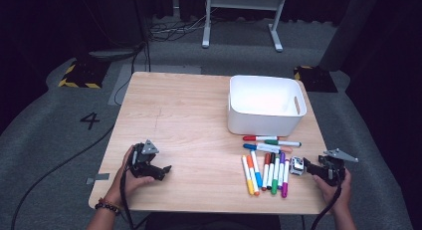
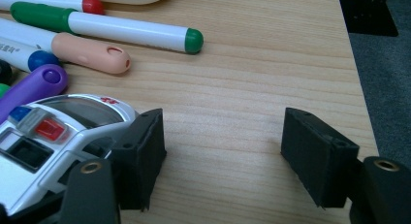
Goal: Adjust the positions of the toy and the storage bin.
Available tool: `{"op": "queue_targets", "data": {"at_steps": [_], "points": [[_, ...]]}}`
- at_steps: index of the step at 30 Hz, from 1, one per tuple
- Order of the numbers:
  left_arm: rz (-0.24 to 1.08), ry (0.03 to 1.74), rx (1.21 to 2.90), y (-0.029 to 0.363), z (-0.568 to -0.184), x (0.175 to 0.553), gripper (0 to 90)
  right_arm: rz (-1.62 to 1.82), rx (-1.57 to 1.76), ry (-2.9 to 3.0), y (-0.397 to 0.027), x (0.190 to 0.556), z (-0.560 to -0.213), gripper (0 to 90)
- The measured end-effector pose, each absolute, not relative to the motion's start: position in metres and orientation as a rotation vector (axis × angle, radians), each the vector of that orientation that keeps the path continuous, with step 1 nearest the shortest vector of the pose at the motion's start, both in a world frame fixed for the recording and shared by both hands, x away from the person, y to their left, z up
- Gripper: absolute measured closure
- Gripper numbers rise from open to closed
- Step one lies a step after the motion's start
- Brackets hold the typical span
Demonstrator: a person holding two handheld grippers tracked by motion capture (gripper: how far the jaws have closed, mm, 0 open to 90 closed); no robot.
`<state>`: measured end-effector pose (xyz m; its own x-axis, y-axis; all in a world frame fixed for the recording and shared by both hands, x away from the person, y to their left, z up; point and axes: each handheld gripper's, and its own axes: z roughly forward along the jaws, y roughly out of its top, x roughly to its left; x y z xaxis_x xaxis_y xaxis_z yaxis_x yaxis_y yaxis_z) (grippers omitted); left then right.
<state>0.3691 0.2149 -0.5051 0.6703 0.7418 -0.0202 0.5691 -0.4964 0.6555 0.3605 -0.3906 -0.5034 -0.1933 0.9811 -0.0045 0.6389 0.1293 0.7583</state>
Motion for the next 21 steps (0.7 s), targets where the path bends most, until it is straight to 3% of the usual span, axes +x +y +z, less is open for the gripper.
{"op": "queue_targets", "data": {"at_steps": [13,15,17,19,21], "points": [[0.334,0.985,2.247,0.212,-0.505,0.372,1.4,0.862,1.557,1.894,-0.390,0.361,-0.503,31.9],[0.329,0.960,2.236,0.208,-0.503,0.376,7.1,0.861,1.558,1.892,-0.390,0.361,-0.503,31.7],[0.318,0.922,2.250,0.200,-0.499,0.380,21.5,0.860,1.557,1.891,-0.390,0.361,-0.504,31.7],[0.307,0.865,2.266,0.193,-0.496,0.383,14.2,0.860,1.559,1.892,-0.390,0.361,-0.503,31.8],[0.272,0.847,2.264,0.188,-0.493,0.389,19.4,0.862,1.559,1.893,-0.390,0.361,-0.503,31.8]]}}
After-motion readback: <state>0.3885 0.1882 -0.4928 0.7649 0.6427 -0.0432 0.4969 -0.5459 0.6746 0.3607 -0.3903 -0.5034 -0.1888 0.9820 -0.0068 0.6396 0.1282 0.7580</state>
